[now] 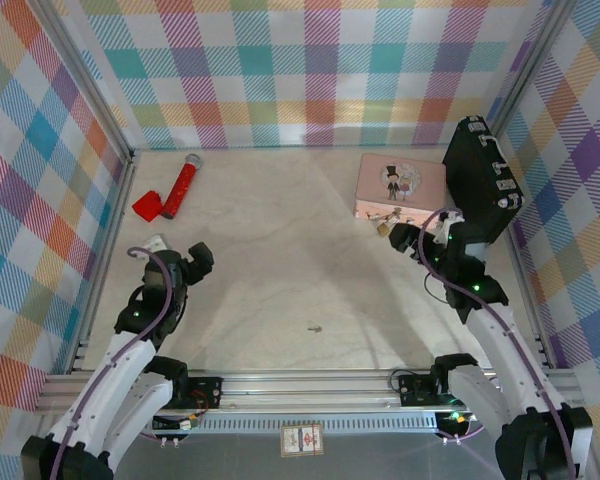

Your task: Unlock the padlock with the key

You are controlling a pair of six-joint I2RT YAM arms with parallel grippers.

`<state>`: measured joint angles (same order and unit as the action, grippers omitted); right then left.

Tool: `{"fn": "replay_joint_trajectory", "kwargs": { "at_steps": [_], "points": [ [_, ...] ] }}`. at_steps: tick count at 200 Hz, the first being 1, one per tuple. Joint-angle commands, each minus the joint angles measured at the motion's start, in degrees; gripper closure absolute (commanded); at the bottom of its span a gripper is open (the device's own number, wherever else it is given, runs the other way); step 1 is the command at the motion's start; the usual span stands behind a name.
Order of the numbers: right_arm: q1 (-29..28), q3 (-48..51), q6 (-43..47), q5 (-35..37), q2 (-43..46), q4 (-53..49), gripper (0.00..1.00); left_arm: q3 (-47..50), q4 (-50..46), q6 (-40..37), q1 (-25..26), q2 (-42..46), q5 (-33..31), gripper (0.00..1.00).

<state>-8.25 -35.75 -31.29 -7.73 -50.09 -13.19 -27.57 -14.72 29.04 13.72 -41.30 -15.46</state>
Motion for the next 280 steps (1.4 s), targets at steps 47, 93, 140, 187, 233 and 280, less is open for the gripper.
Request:
{"fn": "replay_joint_trajectory", "kwargs": {
  "at_steps": [47,93,140,187,233,280],
  "points": [
    [-24.0,-5.6,-11.5,5.2,-5.9,-22.5,0.01,-3.0,7.1,-10.6,11.0,-9.3,4.9,0.00],
    [-37.5,-11.0,-19.3,5.2,-17.4,-27.8,0.04,-1.9,8.4,-11.0,11.8,-11.4,1.7,0.00],
    [-45.8,-20.0,-23.3,3.3,-33.5,-30.8,0.29,0.6,8.5,-9.0,11.9,-7.3,0.3,0.00],
    [-48.8,-26.5,-23.5,2.0,-43.5,-32.5,0.51,-1.8,6.2,-7.8,11.9,-10.6,0.6,0.00],
    [-49.2,-29.4,-23.5,-1.8,-49.7,-32.9,0.61,-1.7,5.0,-7.5,11.8,-7.8,0.6,0.00],
    [-49.3,-30.3,-25.4,-0.7,-52.0,-33.9,0.65,-2.7,3.7,-7.4,11.8,-8.3,0.6,0.00]
  ]
}}
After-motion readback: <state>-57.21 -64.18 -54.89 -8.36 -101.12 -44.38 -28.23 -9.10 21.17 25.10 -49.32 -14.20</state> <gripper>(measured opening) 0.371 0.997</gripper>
